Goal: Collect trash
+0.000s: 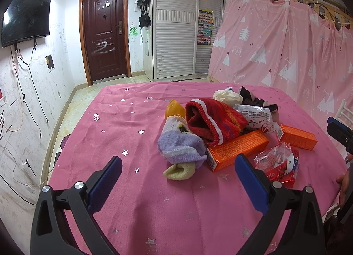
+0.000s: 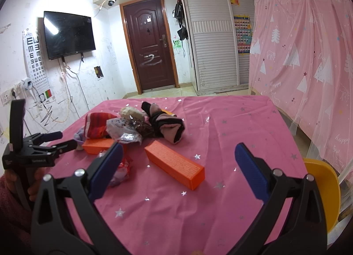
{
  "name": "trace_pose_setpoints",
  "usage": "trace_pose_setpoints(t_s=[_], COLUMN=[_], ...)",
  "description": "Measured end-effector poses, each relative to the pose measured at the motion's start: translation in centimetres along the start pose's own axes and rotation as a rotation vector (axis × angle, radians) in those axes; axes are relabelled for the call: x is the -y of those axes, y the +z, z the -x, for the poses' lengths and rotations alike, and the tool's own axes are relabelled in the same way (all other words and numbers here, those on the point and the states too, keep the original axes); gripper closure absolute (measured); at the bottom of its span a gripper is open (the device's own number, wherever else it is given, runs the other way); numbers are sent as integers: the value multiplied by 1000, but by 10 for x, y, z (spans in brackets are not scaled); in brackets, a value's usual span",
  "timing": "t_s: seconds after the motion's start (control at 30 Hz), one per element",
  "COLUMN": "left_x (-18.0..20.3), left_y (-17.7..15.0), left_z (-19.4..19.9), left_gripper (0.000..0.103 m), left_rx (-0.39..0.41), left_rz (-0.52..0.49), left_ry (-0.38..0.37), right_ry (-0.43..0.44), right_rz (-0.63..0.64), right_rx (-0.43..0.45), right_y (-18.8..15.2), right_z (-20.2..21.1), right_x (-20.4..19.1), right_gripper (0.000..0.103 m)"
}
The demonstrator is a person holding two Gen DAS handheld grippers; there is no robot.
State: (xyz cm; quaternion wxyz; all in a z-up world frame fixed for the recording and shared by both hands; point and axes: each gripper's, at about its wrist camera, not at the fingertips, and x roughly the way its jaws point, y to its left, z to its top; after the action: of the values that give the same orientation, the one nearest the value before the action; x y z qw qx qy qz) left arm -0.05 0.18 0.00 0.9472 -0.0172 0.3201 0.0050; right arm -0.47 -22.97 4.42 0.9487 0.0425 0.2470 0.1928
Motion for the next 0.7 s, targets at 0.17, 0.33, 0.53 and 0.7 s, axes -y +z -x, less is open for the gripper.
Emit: trace_pose_setpoints(t_s=[0.17,0.33,0.53,0.7], left_x=[1,-1,2,2], left_y=[0,1,0,0], left_z=[-1,-1,-1,-1], left_gripper=[8,8,8,8], left_rx=[0,-1,-1,-1], left_rz=[0,0,-1,-1], left_ry=[0,0,0,1], right_ry=[0,0,1,1], right_rz=[0,0,-1,-1], right_rx=[0,0,0,0], right_y=[0,0,0,0], right_z=[0,0,0,0], right_x=[0,0,0,0], right_gripper=[6,6,6,6])
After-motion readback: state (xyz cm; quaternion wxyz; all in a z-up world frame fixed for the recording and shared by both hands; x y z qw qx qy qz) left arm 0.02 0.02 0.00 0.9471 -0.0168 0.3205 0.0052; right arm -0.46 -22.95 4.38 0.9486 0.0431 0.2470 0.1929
